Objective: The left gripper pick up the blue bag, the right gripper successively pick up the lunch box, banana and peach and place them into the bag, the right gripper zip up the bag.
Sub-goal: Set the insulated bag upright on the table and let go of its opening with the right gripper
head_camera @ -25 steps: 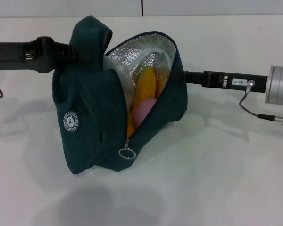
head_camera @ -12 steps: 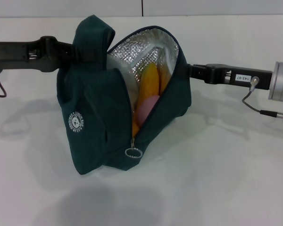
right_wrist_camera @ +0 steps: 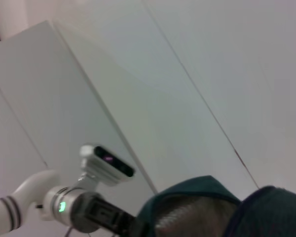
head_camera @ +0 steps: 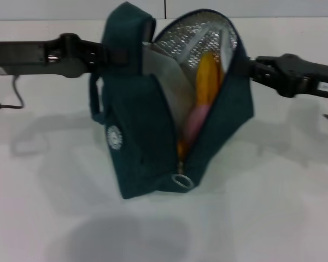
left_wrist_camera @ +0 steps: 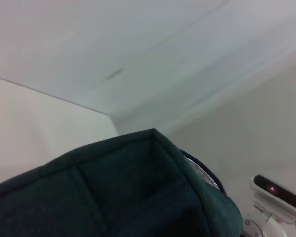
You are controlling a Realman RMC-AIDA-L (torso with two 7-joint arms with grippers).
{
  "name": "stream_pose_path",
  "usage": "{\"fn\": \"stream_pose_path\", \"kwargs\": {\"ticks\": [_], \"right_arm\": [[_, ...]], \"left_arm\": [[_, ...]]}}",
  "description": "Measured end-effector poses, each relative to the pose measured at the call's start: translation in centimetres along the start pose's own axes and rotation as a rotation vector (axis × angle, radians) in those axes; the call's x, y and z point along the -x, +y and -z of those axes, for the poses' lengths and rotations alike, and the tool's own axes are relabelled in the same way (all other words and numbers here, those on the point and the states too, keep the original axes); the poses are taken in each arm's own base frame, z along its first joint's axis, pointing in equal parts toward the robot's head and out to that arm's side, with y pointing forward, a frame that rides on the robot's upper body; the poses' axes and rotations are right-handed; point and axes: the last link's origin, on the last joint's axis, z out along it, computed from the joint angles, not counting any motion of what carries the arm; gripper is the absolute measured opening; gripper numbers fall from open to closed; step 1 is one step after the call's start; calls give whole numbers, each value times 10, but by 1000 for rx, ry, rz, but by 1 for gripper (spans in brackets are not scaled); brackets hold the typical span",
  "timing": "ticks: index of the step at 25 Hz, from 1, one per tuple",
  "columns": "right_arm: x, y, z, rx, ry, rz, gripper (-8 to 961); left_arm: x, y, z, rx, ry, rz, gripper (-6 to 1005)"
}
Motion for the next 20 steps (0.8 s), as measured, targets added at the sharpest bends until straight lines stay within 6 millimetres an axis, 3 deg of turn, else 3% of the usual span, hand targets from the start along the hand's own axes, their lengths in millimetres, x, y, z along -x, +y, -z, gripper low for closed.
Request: {"fn": "stream_pose_path", "kwargs": {"ticks": [8, 13, 20], "right_arm": [[0, 27, 39, 75, -56, 70, 35], [-8, 26, 57, 28, -86, 73, 35], [-20, 16, 61, -33, -93, 79, 36]], "left_arm": [[11, -3, -39, 67, -54, 39, 49], [20, -12, -55, 34, -80, 57, 49], [20, -23, -62, -45, -78, 40, 49]]}}
